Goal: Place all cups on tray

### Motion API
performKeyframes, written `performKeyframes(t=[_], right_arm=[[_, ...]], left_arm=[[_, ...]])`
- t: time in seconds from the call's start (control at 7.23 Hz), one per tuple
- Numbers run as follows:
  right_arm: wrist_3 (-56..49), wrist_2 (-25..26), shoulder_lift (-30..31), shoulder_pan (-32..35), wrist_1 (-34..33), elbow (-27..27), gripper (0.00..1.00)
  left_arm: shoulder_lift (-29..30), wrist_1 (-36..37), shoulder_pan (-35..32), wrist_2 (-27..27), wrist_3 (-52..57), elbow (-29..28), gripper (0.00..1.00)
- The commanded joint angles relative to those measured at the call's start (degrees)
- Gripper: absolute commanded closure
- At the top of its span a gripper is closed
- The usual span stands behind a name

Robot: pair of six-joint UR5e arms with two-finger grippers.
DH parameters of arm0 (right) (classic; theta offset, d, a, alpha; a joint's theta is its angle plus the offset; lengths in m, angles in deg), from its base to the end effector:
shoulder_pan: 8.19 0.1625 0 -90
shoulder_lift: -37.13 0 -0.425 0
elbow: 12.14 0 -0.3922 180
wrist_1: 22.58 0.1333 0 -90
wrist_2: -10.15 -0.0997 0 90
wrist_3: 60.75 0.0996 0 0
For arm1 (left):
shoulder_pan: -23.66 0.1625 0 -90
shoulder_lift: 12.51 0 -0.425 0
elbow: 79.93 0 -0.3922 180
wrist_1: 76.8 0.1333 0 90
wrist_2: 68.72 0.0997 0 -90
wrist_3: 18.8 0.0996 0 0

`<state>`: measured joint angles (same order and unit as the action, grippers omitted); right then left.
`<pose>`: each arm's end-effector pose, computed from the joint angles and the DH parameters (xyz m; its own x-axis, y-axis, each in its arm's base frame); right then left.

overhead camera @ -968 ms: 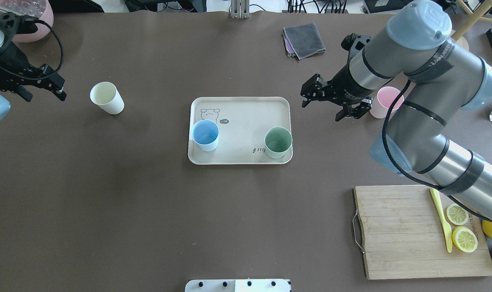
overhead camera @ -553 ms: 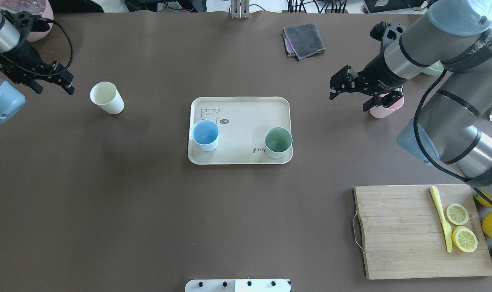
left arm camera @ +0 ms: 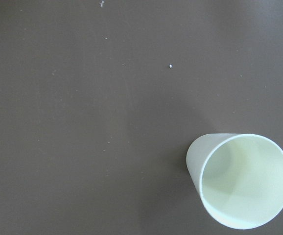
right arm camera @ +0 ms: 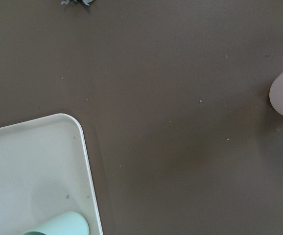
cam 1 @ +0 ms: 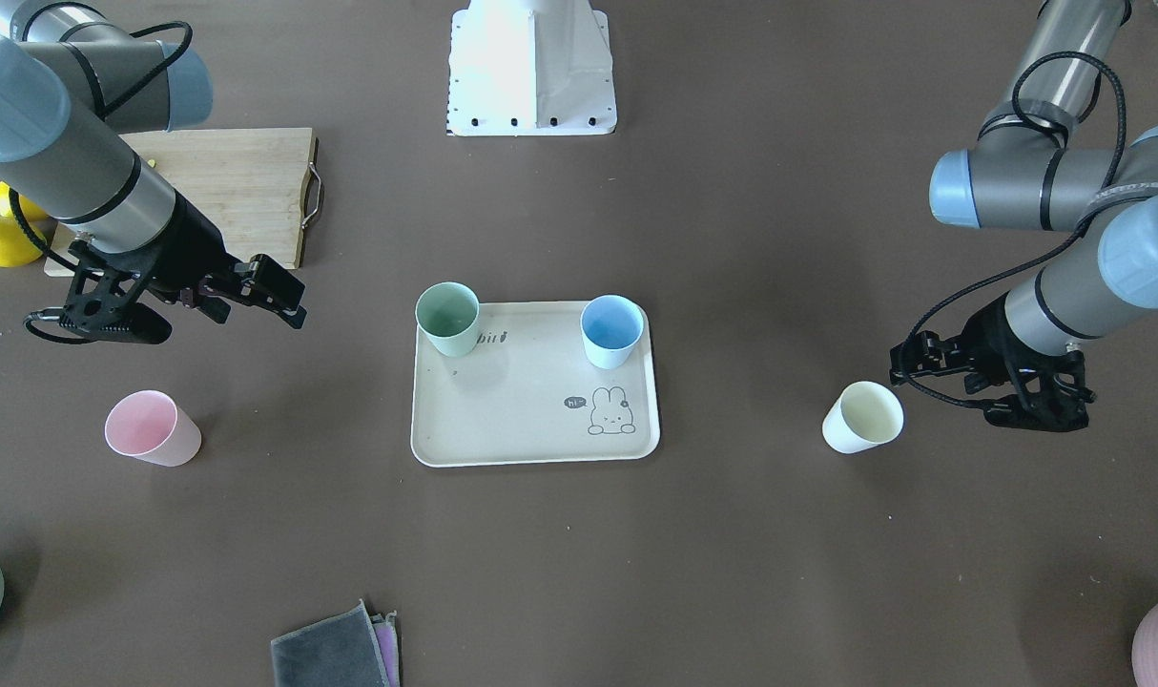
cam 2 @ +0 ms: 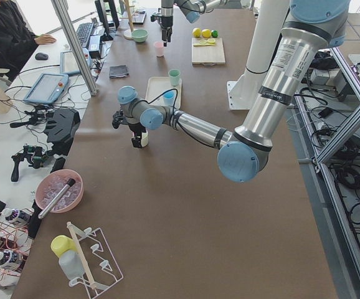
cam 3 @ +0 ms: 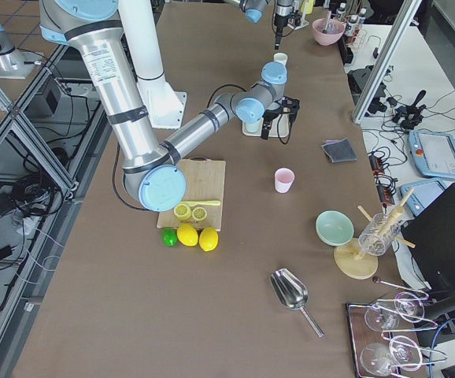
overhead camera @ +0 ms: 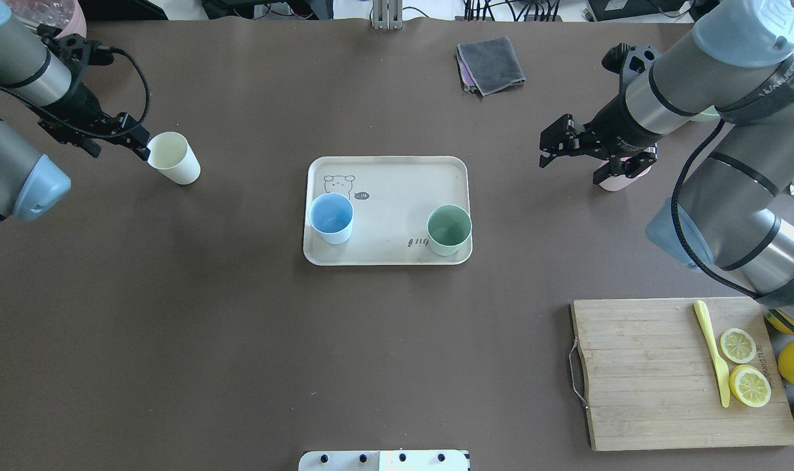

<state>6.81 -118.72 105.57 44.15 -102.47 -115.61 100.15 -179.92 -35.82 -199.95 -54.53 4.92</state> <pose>-0.3121 -0.5203 0.3167 0.5299 0.2001 0.8241 -0.1540 0.9783 -0.1386 0.2778 -0.6044 0.4503 0.6427 0.1120 -0.7579 -0.0760 0.9937 0.0824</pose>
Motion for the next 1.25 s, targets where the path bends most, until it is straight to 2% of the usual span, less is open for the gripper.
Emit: performKeyframes(t=[0.0, 0.69, 0.83, 0.97, 1.11], right_arm=[[-3.6, 0.0, 0.6, 1.1, 0.0, 0.2, 0.00], [-7.6, 0.0, 1.7, 2.8, 0.0, 0.6, 0.00], [-7.6, 0.0, 1.7, 2.9, 0.0, 0.6, 0.00], [-7.7, 0.0, 1.9, 3.1, 0.1, 0.6, 0.00], [-7.9, 0.0, 2.3, 3.3, 0.2, 0.5, 0.00]], left_arm=[[0.6, -2.2, 1.6, 1.2, -1.4, -2.1, 0.02], [2.9, -4.6, 1.6, 1.4, -1.5, -6.8, 0.02], [2.8, -6.4, 1.6, 1.4, -1.5, -8.0, 0.24], [2.8, -6.5, 1.7, 1.4, -1.6, -8.3, 0.71], [2.8, -6.5, 1.7, 1.4, -1.8, -8.3, 1.00]])
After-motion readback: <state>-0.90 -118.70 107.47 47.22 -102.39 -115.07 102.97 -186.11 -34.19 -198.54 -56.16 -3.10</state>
